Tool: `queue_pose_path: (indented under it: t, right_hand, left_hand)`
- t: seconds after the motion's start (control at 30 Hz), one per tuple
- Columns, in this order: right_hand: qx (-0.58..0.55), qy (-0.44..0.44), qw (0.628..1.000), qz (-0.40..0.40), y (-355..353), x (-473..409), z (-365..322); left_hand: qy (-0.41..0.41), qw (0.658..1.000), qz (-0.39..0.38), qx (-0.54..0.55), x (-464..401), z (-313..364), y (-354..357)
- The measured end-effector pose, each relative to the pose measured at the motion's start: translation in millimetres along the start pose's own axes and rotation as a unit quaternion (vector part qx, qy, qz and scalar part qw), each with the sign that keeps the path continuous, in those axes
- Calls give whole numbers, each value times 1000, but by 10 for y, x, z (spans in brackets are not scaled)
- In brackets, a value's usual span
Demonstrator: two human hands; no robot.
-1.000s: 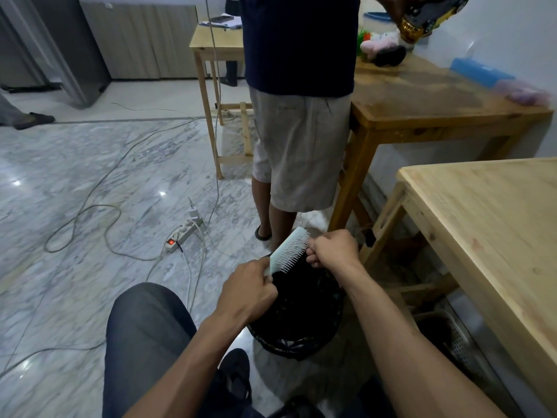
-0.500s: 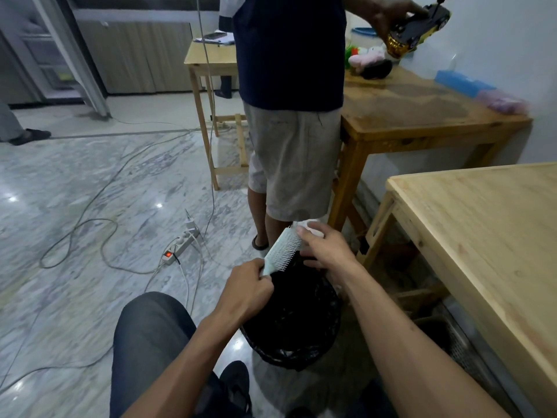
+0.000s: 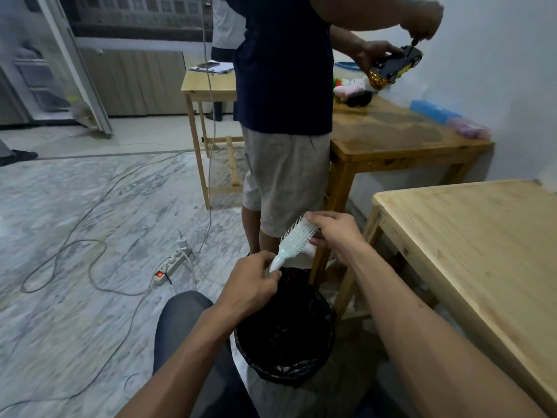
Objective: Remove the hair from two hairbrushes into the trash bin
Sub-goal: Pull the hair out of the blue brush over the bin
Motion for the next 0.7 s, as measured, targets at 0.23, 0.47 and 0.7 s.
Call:
queue_pose_path:
  t: [0.23, 0.47, 0.7]
  right_hand:
    - [-69, -43, 996, 43, -415, 93, -391]
    - [-76, -83, 984, 141, -1212, 454, -684]
    - [-93, -85, 964, 232, -2178, 882, -800]
  left_hand:
    - [88, 996, 20, 6, -159, 460, -66]
    - [183, 982, -31, -20, -258, 1213, 158]
    - [265, 958, -102, -31, -199, 2082, 593]
Point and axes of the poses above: each hand's wrist, its own x-axis away from the middle knuckle, its own y-axis out of the palm, z = x × y, the point moved 5 cm from there along -x, towards the middle knuckle, and after that the axes turned 7 degrees about x, right-handed, at the moved point
